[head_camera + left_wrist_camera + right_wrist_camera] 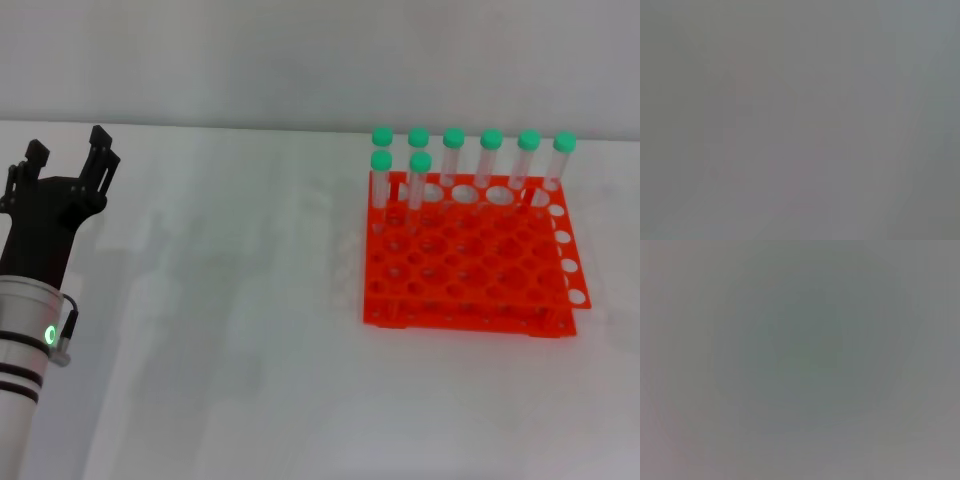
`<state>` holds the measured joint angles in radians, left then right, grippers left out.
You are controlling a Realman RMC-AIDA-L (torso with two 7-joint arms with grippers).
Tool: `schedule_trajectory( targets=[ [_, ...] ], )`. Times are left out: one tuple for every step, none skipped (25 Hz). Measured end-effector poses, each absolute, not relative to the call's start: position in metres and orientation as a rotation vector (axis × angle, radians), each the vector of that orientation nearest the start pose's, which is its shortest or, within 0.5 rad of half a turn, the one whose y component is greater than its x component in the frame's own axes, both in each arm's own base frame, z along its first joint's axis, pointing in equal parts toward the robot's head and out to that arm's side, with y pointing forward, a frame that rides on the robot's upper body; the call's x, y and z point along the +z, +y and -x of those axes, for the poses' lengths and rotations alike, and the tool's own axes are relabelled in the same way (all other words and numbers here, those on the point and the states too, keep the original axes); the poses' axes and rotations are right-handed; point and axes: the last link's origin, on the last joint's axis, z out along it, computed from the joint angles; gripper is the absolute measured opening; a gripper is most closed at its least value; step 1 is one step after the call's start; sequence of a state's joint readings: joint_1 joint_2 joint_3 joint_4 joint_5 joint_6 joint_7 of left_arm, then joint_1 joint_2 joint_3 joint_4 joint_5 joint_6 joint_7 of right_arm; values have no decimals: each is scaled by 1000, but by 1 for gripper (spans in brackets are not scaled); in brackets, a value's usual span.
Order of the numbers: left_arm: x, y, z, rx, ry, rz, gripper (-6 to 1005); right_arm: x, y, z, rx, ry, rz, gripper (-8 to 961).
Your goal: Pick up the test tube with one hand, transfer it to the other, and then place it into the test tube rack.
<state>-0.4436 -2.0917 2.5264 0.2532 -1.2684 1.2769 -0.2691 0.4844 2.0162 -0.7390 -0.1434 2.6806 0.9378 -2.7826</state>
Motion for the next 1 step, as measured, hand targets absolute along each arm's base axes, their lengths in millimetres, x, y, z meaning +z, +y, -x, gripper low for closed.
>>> schedule_trajectory(
  targets=[
    [-10, 332, 309, -977, -715, 1369, 832, 76, 359, -392, 581, 743, 1295, 875]
  ],
)
